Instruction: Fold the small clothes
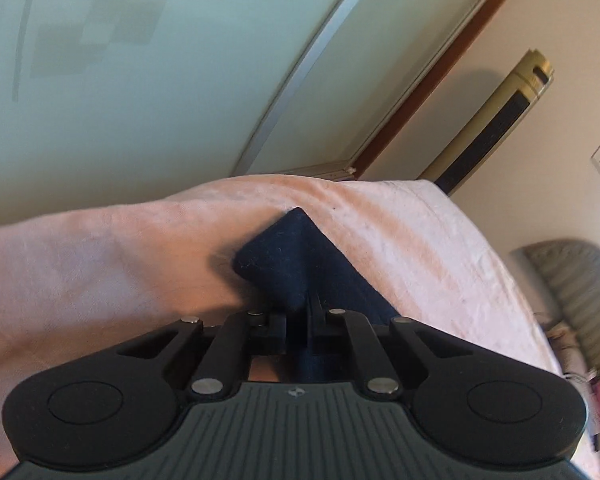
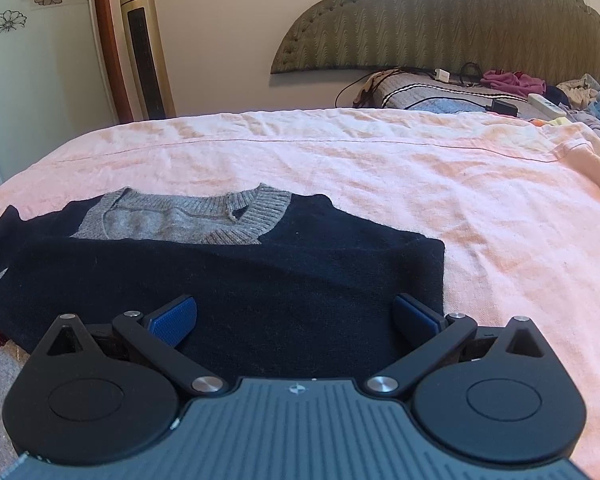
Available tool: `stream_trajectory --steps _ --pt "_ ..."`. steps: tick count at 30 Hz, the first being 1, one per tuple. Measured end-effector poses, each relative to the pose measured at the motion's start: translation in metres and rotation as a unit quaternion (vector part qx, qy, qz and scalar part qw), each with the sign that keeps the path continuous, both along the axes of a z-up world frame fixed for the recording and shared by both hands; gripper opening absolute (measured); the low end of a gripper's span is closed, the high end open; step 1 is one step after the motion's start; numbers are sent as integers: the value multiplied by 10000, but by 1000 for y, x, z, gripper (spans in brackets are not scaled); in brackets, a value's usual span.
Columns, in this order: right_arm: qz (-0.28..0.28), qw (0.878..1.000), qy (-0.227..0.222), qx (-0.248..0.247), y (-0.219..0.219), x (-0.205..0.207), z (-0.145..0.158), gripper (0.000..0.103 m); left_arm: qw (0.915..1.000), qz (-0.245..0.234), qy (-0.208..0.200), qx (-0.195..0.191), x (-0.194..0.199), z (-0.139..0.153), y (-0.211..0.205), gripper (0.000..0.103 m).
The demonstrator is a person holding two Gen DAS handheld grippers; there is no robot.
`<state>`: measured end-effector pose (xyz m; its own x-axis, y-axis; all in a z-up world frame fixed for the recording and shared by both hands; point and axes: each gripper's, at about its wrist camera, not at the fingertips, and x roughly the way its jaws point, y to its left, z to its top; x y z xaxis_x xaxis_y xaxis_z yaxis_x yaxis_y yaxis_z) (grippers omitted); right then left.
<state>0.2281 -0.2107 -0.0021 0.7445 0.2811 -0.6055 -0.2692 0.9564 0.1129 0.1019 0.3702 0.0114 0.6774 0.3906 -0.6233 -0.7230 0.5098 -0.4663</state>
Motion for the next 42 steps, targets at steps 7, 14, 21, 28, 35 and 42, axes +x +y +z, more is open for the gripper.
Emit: stream_trajectory --steps 7,14,21,28,35,42 --pt "-6 10000 2 65 -1 0 1 103 9752 -1713 -700 1217 32 70 -138 5" --pt "-27 9996 2 270 -7 0 1 103 8906 -4436 -588 817 67 32 -336 7" --pt "-42 9985 3 540 -14 0 1 103 8845 -4628 -453 367 38 16 -342 94" --pt "-211 9976 182 629 -16 0 10 103 9272 -3634 -811 399 -20 -13 -298 103" --pt "607 9281 1984 3091 0 2 27 99 9431 -3171 -957 279 -26 -12 -283 103" --pt "634 9279 2469 2720 47 11 7 57 9432 -3143 -1061 181 -24 -16 -285 103"
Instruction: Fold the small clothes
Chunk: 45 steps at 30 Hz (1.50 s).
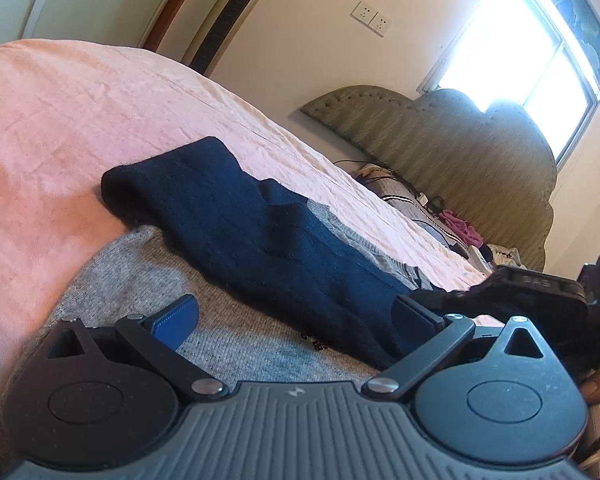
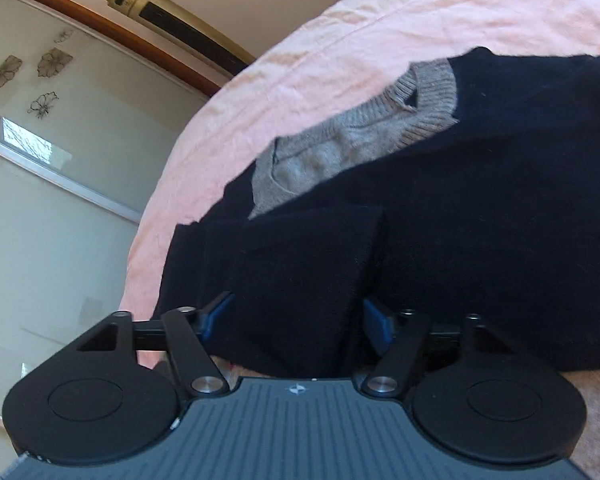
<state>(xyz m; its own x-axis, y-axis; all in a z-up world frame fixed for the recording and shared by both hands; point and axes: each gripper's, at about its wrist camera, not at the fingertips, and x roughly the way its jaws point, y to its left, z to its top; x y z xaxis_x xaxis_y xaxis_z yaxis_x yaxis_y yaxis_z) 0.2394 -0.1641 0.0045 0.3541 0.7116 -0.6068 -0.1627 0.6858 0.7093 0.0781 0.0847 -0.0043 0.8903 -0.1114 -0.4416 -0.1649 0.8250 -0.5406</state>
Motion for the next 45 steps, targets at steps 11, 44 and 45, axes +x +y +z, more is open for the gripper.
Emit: stream_trajectory --steps 11,44,45 --pt "155 9903 -1128 -794 -45 14 72 14 10000 10 -34 -71 3 -1 -4 103" --pt "-307 9223 -2745 -2701 -26 -16 6 71 9534 -822 1172 2654 145 13 -14 103" --pt "-403 9238 -2655 -2730 -25 -24 11 73 9558 -742 1257 2551 135 20 -15 103"
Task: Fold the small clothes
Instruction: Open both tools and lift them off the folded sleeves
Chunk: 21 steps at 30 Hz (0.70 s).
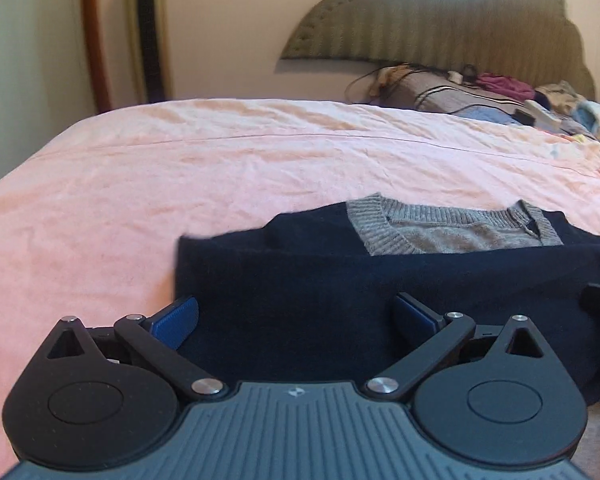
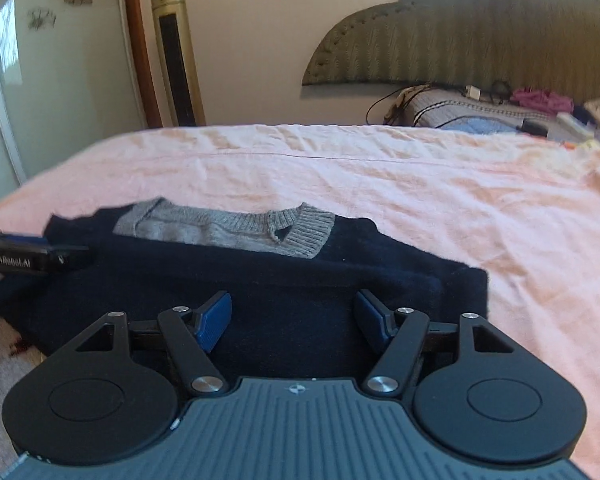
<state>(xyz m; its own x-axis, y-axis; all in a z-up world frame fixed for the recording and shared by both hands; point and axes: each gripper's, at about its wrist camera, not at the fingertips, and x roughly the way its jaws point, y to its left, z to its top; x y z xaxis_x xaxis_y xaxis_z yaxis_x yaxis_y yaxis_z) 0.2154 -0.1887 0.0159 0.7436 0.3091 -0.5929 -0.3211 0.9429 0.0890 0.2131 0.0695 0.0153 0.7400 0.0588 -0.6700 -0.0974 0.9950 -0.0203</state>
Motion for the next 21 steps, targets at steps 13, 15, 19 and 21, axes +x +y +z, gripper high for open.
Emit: stream_trajectory --steps 13,15,19,21 --pt "-113 9992 378 -83 -27 -61 -3 93 9962 -738 160 430 -87 2 -21 103" --pt "-147 9993 345 71 -27 -86 7 96 9956 -863 239 271 -111 8 -20 103" --pt "628 9967 518 76 -11 -139 -11 103 9913 -1275 14 320 -160 -8 -25 103" --pt "757 9961 157 -435 -9 -160 -20 103 9928 -1176 47 222 -171 -5 -16 103"
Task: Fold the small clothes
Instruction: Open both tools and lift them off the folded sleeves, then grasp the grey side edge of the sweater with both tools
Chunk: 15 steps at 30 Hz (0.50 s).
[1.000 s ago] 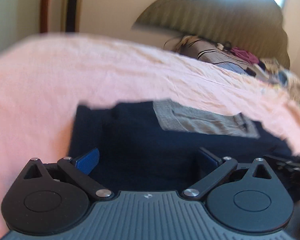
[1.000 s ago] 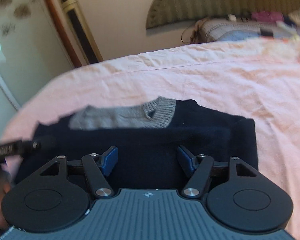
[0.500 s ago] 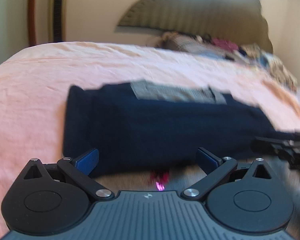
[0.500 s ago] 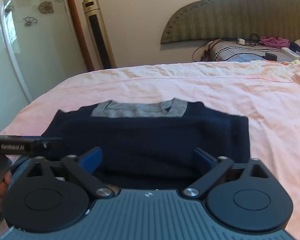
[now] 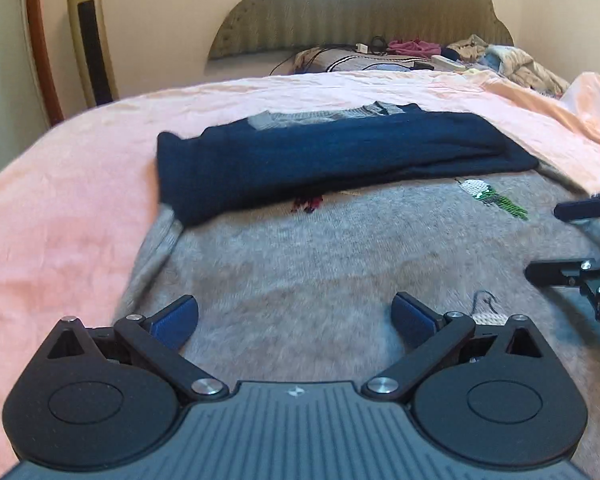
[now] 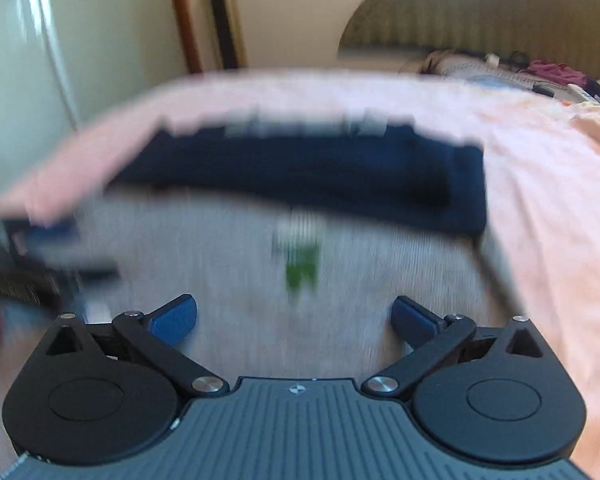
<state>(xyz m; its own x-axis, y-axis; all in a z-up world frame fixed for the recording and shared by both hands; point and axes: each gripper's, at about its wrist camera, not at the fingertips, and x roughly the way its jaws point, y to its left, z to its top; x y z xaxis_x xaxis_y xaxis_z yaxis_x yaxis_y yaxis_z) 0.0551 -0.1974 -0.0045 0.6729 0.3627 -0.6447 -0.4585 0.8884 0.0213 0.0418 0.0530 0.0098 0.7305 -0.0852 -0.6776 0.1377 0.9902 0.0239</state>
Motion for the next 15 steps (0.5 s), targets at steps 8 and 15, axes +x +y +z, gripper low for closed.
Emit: stream_trajectory --steps 8,15 --pt "-1230 9902 349 570 -78 -20 21 100 9943 955 324 -348 -36 10 61 103" --pt "-1216 9849 711 1009 -96 -15 17 46 9929 1109 -20 -421 -32 11 59 53"
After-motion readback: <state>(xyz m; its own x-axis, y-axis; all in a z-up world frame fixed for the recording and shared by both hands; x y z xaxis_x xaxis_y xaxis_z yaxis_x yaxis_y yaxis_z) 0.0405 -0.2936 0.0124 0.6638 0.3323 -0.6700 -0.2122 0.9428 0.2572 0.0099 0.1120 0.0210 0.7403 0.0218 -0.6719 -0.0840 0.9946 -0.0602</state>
